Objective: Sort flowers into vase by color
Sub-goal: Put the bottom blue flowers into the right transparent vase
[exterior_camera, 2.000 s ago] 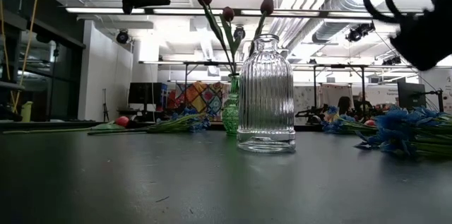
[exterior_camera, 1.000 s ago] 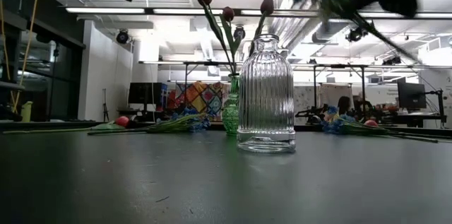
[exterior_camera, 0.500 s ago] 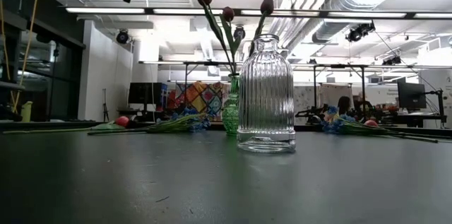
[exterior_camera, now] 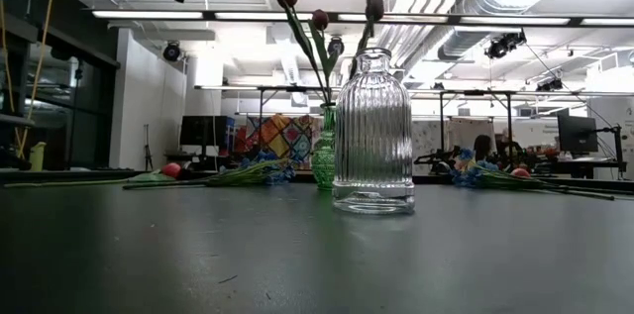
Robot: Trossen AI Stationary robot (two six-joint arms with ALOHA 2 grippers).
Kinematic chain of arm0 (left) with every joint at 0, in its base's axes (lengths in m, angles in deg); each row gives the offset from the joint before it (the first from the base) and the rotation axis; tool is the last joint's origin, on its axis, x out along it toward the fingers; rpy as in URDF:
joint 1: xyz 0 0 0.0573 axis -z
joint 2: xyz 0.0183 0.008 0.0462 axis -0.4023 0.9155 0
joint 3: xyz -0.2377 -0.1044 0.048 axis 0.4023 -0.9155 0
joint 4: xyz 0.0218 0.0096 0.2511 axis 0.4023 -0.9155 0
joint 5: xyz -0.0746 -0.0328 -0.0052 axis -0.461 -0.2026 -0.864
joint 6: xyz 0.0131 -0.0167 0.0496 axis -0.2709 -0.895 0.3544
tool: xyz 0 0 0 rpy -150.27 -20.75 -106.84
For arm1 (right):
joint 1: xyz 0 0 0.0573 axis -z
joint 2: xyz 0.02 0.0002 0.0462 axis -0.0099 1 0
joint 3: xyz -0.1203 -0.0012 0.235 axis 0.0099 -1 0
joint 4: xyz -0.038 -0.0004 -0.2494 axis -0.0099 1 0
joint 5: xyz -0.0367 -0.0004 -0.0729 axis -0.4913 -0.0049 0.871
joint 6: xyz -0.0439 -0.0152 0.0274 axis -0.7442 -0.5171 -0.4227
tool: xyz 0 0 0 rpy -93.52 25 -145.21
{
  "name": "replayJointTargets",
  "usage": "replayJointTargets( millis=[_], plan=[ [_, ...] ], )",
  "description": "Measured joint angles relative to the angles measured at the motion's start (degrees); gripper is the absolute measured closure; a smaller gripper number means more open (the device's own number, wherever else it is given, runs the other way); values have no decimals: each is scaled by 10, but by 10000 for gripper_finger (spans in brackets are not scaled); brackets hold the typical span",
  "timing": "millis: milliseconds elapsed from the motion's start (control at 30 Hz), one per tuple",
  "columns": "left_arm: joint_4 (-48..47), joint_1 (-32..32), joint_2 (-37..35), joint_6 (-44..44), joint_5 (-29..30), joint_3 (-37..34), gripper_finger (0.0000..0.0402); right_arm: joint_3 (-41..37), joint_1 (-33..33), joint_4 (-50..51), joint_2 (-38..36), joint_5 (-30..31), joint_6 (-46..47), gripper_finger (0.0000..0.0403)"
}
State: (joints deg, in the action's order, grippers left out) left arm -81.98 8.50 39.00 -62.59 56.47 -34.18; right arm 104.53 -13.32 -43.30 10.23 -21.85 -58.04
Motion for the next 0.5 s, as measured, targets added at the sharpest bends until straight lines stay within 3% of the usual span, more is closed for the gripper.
replayJointTargets(
  millis=[233,500],
  plan=[
    [-1,0,0,0,-1,0,167,0,-1,18,0,-7,1,403],
    [-7,0,-11,49,-63,0,167,0,-4,-6,22,78,32,403]
  ],
)
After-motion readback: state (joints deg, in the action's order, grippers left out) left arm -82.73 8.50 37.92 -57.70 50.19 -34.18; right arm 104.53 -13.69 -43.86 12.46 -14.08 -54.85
